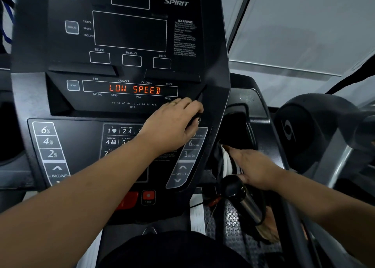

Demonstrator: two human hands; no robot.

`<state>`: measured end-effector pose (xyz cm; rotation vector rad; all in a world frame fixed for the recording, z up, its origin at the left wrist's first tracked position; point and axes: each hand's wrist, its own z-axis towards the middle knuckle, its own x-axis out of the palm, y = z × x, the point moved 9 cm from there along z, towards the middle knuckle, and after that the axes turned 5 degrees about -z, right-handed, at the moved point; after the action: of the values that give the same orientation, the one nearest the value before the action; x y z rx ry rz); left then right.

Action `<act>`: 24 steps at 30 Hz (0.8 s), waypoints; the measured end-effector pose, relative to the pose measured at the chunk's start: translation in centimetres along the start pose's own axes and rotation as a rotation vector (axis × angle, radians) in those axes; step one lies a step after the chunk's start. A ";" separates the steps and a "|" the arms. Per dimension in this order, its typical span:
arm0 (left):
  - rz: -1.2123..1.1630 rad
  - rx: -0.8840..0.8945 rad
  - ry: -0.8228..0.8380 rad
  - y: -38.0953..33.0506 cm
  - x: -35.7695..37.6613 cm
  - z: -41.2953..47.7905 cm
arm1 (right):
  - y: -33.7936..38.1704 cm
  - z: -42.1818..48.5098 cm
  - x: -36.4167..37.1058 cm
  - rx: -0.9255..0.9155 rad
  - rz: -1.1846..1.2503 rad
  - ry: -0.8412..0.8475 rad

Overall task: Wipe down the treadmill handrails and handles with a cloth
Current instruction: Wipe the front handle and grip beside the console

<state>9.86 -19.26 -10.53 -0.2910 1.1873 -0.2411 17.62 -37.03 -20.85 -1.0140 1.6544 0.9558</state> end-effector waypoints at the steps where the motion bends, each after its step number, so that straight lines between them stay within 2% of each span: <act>1: 0.000 0.003 -0.004 0.0 0.0 0.0 | 0.1 0.1 0.0 0.020 -0.029 -0.016; 6: -0.019 -0.015 -0.006 0.2 0.1 0.6 | 0.5 1.8 0.5 0.289 -0.060 -0.049; 11: -0.026 -0.015 0.007 0.1 0.2 0.7 | -0.2 3.4 0.5 0.480 0.140 -0.043; 14: -0.025 -0.027 0.007 0.2 0.2 0.6 | -0.3 3.9 0.6 0.532 0.183 -0.028; 18: -0.021 -0.034 0.013 0.2 0.2 0.4 | 0.4 3.0 0.3 0.469 0.102 -0.104; 21: -0.004 -0.040 0.012 0.2 0.3 0.3 | 0.9 1.8 0.4 0.319 0.064 -0.105; 24: 0.005 -0.040 0.014 0.3 0.3 0.1 | 1.4 0.2 -0.1 0.143 0.061 -0.175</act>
<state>10.06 -19.08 -10.81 -0.3219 1.2072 -0.2153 16.41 -36.32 -20.57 -0.7668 1.5898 0.9250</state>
